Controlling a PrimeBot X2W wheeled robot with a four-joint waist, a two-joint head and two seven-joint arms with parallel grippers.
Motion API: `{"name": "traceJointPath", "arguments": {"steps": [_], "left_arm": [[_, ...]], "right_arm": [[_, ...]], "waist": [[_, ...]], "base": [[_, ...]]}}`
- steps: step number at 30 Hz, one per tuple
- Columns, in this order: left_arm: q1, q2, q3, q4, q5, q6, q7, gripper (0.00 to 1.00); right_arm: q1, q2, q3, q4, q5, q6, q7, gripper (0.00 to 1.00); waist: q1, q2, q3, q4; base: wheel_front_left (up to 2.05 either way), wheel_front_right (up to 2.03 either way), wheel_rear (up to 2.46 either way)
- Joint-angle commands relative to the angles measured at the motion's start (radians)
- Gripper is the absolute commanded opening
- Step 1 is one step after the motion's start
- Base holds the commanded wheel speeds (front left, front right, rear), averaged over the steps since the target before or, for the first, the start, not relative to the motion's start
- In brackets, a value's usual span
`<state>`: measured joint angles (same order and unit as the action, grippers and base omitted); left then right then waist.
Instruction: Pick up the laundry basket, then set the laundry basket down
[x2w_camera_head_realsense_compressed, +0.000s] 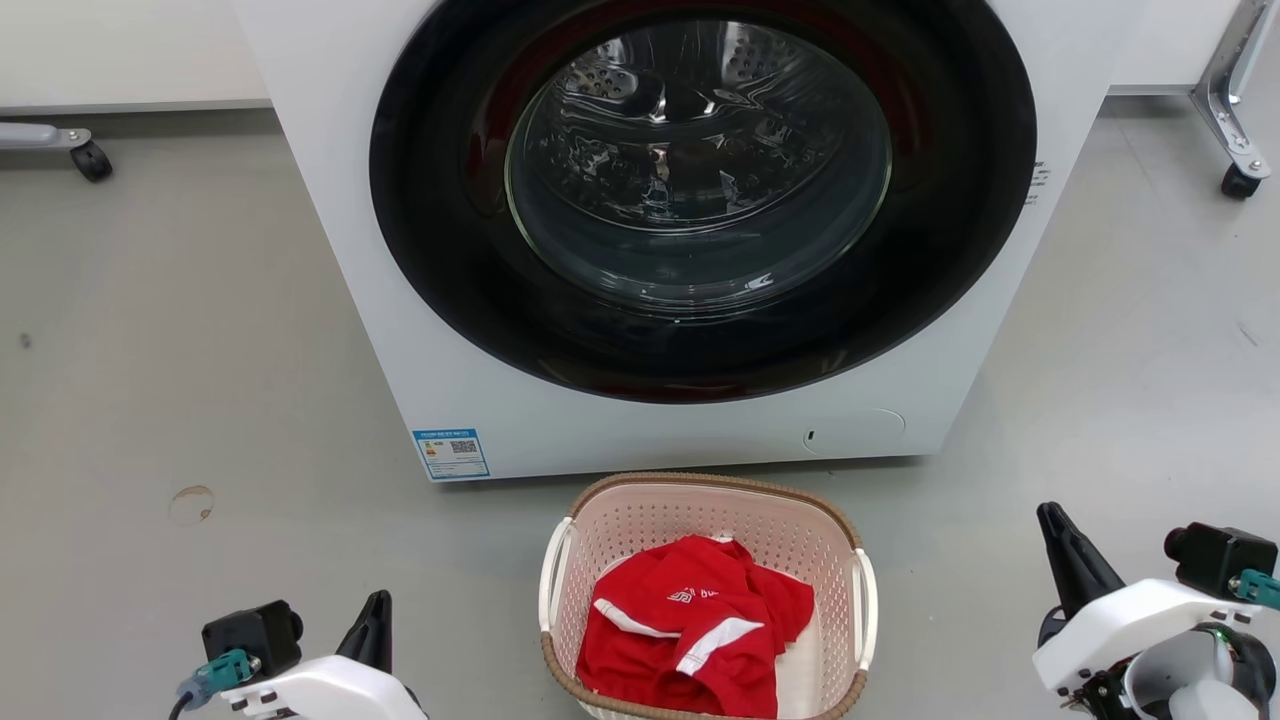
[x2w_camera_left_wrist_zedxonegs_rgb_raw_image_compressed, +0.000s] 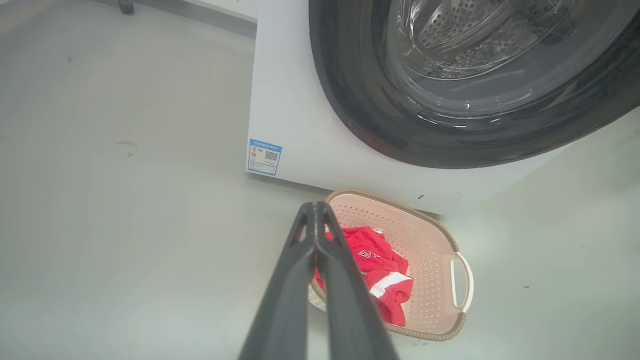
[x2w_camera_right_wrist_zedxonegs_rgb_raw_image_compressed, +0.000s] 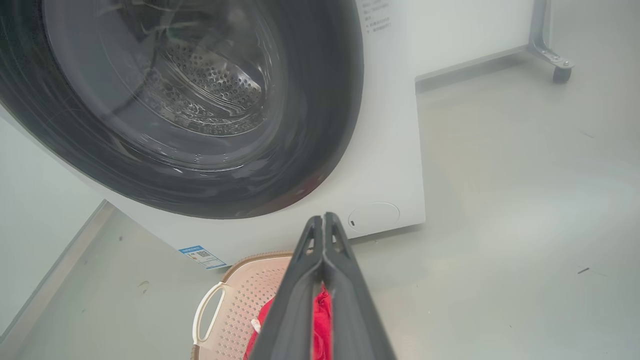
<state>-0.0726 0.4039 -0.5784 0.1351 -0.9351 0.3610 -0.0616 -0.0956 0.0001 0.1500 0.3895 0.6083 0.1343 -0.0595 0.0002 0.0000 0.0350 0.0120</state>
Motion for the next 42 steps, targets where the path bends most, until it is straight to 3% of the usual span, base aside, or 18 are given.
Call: {"name": "traceJointPath", "arguments": {"steps": [1, 42], "left_arm": [[-0.026, 0.010, 0.038, -0.015, -0.020, -0.017, 0.003, 0.00], [-0.029, -0.120, 0.277, 0.033, -0.284, -0.200, 0.058, 0.00]], "right_arm": [[-0.034, -0.025, -0.011, -0.031, 0.030, -0.001, 0.004, 0.00], [-0.026, -0.036, -0.107, -0.075, 0.406, -0.002, 0.068, 0.00]], "waist": [[-0.0002, 0.0000, -0.001, 0.000], [-0.0002, 0.0000, -0.013, -0.005]], "base": [[0.00, 0.00, 0.00], [0.00, 0.00, 0.00]]}}
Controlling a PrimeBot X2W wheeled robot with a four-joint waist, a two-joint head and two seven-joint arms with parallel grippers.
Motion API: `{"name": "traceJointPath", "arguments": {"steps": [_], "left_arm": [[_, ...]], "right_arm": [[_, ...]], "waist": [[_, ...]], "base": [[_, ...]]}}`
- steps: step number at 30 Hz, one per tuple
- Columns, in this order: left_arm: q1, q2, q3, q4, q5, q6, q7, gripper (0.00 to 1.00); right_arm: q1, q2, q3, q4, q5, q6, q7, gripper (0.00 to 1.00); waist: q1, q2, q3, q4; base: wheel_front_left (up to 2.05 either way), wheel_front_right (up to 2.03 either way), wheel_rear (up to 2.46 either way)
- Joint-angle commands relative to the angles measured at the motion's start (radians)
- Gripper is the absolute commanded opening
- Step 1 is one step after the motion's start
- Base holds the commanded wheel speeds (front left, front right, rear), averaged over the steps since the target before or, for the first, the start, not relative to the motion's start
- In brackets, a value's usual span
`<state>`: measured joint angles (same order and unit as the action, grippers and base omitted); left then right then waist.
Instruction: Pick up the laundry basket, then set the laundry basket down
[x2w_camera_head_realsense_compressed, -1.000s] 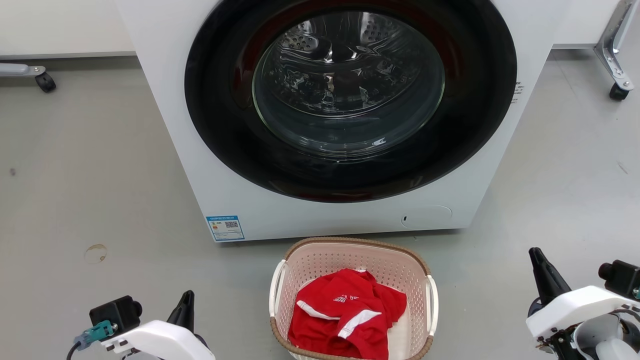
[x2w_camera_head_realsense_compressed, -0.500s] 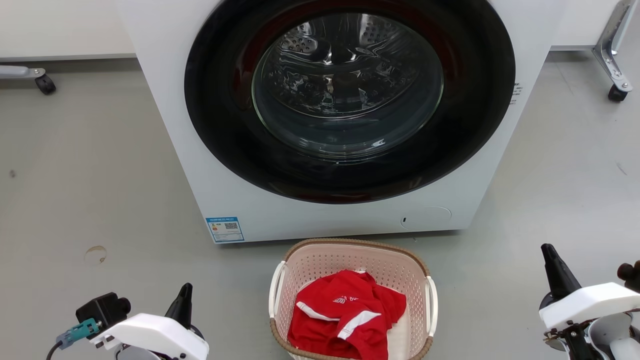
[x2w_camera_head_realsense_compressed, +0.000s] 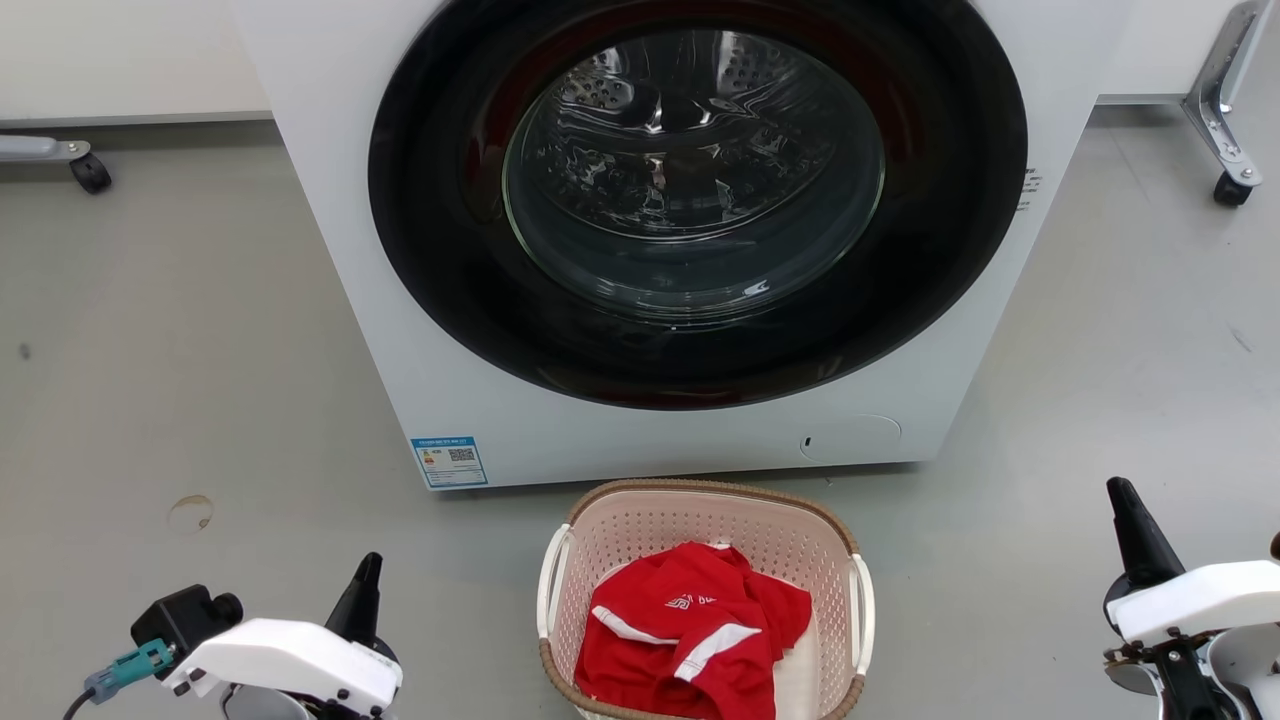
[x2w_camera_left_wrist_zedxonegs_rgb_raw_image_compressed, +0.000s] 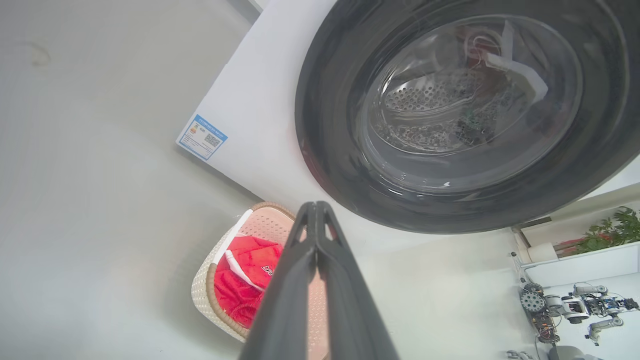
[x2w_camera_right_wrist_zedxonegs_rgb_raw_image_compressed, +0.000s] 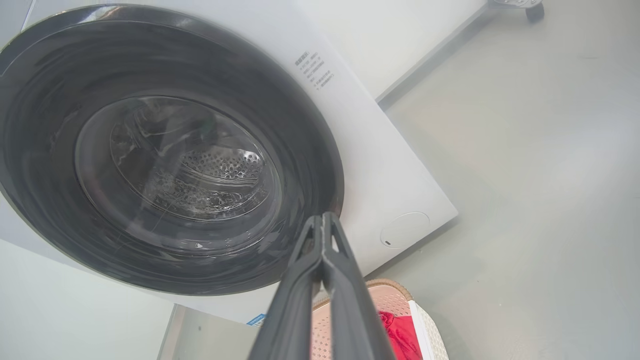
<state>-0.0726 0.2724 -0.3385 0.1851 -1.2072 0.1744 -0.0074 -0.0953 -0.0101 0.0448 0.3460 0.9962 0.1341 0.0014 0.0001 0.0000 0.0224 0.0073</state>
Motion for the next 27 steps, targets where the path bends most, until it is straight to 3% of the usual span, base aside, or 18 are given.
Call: {"name": "traceJointPath", "arguments": {"steps": [1, 27], "left_arm": [[-0.029, 0.008, 0.043, -0.016, -0.018, -0.018, 0.005, 0.00], [-0.031, -0.082, 0.206, 0.016, -0.188, -0.140, 0.046, 0.00]], "right_arm": [[-0.026, -0.026, -0.004, -0.033, 0.027, -0.002, 0.009, 0.00], [-0.020, -0.033, -0.069, -0.062, 0.275, -0.002, 0.051, 0.00]], "waist": [[0.0000, 0.0000, 0.000, 0.000], [0.0000, 0.0000, -0.008, -0.003]], "base": [[0.00, 0.00, 0.00], [0.00, 0.00, 0.00]]}}
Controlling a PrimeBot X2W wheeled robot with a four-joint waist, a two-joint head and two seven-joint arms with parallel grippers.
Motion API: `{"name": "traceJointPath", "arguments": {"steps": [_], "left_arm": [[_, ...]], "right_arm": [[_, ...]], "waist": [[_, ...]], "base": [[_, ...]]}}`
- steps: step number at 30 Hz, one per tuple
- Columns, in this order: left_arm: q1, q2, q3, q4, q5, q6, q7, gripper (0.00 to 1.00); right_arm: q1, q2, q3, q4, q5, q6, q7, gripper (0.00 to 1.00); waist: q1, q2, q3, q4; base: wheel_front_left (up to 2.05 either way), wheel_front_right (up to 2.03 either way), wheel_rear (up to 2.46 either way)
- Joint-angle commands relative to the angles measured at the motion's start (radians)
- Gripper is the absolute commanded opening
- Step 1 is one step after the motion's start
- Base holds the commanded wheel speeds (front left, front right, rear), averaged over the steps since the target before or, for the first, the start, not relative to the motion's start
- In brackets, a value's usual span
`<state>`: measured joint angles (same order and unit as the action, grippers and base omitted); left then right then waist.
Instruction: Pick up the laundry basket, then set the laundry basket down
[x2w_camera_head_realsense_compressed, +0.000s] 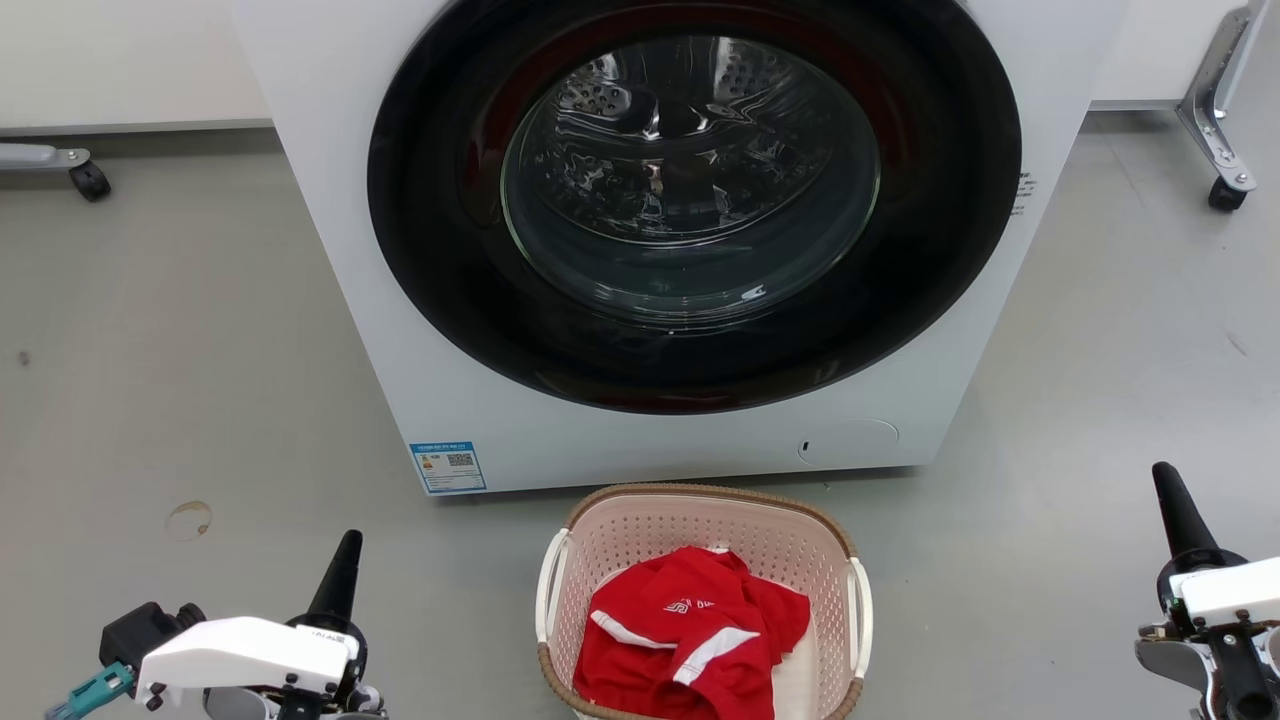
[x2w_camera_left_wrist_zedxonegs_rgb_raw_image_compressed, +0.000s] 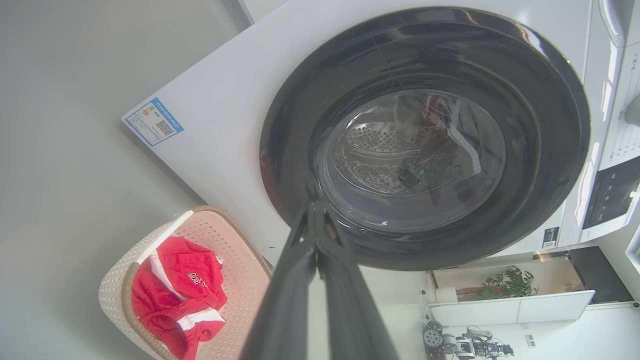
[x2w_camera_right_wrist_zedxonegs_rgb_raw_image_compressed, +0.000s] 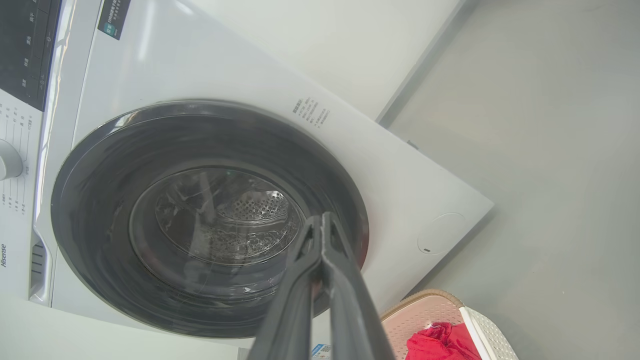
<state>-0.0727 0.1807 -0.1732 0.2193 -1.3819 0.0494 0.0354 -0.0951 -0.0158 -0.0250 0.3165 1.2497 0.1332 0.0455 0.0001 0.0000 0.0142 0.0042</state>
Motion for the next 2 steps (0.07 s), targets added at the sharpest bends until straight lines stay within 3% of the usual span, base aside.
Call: {"name": "traceJointPath", "arguments": {"steps": [1, 2], "left_arm": [[-0.031, 0.006, 0.047, -0.017, -0.020, -0.019, 0.005, 0.00], [-0.031, 0.002, 0.054, -0.016, -0.027, -0.024, 0.007, 0.00]], "right_arm": [[-0.020, -0.028, -0.001, -0.033, 0.031, -0.001, 0.009, 0.00], [-0.020, -0.028, -0.004, -0.034, 0.041, -0.002, 0.011, 0.00]], "waist": [[0.0000, 0.0000, 0.000, 0.000], [0.0000, 0.0000, -0.001, 0.000]], "base": [[0.00, 0.00, 0.00], [0.00, 0.00, 0.00]]}}
